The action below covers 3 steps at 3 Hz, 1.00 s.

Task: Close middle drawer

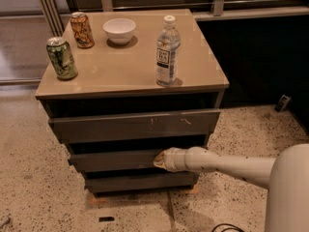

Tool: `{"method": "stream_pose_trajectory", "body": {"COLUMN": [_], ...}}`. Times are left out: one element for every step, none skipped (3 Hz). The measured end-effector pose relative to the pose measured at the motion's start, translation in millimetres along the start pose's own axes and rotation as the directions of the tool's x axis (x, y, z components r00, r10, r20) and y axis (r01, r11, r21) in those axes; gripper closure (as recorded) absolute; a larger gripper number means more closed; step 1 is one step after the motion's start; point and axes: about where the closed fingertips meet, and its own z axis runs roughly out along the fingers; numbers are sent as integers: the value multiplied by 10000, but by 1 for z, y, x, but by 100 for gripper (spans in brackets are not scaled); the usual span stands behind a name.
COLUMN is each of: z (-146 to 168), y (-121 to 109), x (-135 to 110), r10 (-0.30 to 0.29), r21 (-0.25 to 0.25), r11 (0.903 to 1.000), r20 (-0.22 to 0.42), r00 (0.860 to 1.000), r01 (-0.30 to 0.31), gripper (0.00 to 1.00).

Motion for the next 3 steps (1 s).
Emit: {"method": "stream_pose_trajectory", "body": {"z": [0,-2,-3], "y": [0,1,12], "x": [0,-2,-10], "r10": [0,63,277], "r21": [0,-55,-762], "r11": [10000,10000,9967], "r20": [0,-8,-36], "r00": [10000,10000,9996], "r01": [0,-63,-279], "gripper": [100,100,100]}}
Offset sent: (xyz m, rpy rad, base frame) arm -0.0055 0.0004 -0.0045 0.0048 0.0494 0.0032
